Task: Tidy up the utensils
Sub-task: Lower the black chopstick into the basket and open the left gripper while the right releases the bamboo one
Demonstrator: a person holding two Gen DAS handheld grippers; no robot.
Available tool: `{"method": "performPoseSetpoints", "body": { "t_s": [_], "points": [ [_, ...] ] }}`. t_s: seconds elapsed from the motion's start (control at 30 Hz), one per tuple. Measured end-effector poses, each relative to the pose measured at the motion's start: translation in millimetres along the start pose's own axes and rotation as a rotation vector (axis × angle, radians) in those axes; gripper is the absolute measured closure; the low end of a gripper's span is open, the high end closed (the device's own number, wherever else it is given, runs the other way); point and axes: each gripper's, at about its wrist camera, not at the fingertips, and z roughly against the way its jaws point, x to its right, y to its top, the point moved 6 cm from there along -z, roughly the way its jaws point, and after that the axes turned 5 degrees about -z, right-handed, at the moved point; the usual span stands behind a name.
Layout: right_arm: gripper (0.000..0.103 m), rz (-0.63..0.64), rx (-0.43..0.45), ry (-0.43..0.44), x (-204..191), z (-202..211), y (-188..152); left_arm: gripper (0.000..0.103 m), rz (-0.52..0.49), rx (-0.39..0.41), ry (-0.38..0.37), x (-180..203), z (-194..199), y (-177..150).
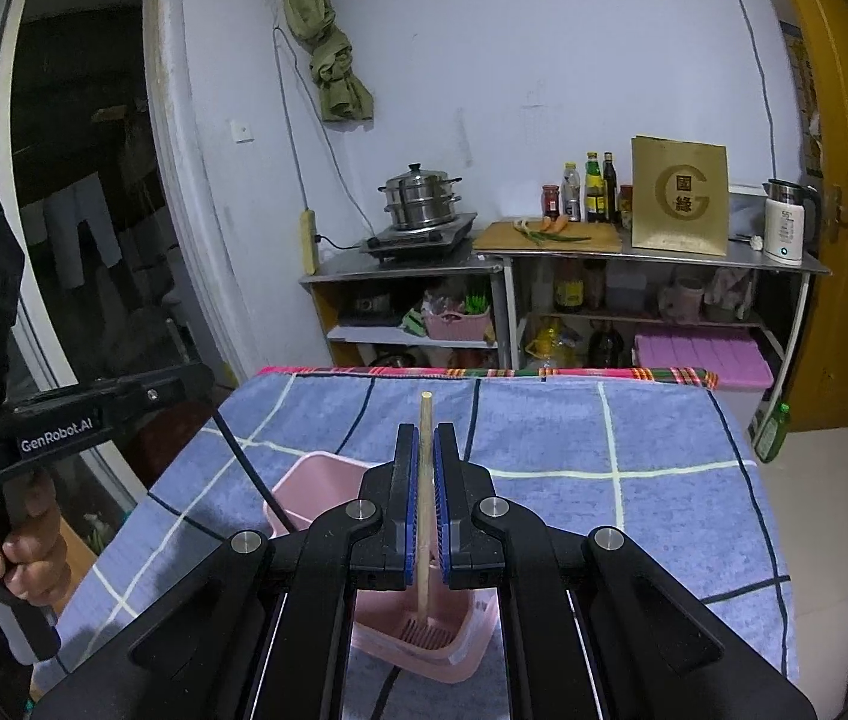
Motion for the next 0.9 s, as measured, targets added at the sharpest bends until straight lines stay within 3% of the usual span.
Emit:
{"method": "performPoseSetpoints", "body": {
  "t_s": [0.43,0.5,0.57,0.63,0.9],
  "points": [
    [0.098,-0.011,-0.086,-0.012,5,-27,-21,0.098,0.007,-0.054,0.012,-4,-23,-18],
    [0.098,-0.007,-0.096,-0.003,3,-29,-22,0.093,0.006,-0.055,0.003,-3,-23,-20],
    [0.097,-0.003,-0.108,-0.007,3,-30,-23,0.072,0.003,-0.057,0.008,-3,-21,-21],
    [0.091,-0.003,-0.105,-0.009,4,-28,-24,0.06,0.007,-0.043,0.004,-3,-16,-22],
    [0.086,0.014,-0.065,-0.008,4,-1,-25,0.058,0.012,0.016,-0.003,-2,18,-31]
  ]
}}
